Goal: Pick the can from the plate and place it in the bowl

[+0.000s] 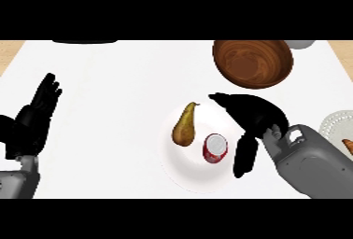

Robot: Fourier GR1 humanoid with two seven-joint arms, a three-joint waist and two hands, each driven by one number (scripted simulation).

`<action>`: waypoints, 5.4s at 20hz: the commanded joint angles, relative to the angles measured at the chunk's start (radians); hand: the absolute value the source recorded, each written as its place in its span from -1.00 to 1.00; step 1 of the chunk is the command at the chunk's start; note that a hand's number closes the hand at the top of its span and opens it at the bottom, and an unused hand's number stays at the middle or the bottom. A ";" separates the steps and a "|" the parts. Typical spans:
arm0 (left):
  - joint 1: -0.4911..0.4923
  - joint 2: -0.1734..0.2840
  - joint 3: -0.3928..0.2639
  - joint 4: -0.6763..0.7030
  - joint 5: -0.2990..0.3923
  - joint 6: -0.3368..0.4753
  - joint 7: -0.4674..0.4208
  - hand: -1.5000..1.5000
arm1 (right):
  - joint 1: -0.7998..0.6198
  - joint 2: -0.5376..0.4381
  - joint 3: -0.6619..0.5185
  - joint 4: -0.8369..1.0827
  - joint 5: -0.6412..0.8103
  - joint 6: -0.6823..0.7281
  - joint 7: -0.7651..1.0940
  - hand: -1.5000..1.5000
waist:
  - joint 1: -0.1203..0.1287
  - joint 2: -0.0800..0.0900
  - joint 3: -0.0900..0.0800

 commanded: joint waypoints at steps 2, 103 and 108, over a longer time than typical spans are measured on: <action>-0.048 -0.011 0.012 0.019 -0.019 0.007 0.021 0.00 | -0.009 0.044 0.085 -0.013 0.139 0.016 0.087 -1.00 | -0.009 -0.001 0.001; -0.064 -0.180 0.125 -0.041 -0.197 -0.139 0.060 0.00 | -0.488 0.133 -0.696 1.325 0.852 -0.630 -0.744 1.00 | 0.042 0.023 0.002; -0.067 -0.175 0.131 -0.031 -0.180 -0.161 0.065 0.00 | -0.477 0.101 -0.762 1.425 0.786 -0.586 -0.908 -1.00 | 0.053 0.027 0.003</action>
